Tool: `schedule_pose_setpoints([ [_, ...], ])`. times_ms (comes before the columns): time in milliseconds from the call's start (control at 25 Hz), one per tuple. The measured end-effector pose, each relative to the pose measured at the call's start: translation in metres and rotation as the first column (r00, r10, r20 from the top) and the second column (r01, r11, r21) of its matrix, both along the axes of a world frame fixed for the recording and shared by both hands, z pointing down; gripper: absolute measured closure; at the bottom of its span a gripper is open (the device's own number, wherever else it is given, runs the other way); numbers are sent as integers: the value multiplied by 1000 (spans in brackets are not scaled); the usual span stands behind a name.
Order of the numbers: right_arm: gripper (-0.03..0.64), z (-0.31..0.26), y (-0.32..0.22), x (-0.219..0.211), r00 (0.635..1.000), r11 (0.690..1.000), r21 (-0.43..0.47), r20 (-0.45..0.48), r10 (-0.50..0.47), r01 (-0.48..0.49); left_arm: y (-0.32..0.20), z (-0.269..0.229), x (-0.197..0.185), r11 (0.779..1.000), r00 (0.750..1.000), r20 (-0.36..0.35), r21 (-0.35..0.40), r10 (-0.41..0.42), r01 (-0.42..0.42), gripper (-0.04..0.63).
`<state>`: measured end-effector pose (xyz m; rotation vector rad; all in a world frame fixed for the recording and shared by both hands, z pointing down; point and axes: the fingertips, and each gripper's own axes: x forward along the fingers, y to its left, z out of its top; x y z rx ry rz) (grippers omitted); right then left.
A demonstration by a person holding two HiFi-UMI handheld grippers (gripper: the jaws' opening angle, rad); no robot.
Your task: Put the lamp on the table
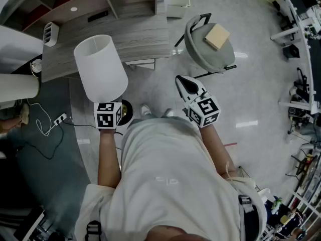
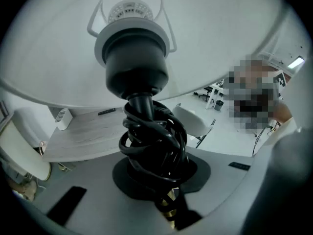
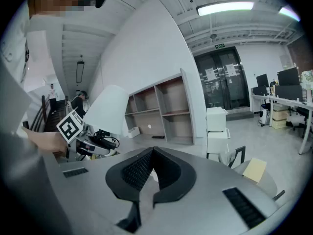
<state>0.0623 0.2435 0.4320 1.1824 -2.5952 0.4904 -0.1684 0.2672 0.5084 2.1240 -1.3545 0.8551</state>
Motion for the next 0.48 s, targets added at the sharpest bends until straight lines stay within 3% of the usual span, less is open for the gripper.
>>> schedule_pose_setpoints([
  [480, 588, -7, -22, -33, 999, 999, 14, -11, 30, -30, -21, 9, -31, 999, 999, -7, -21, 45, -45, 523],
])
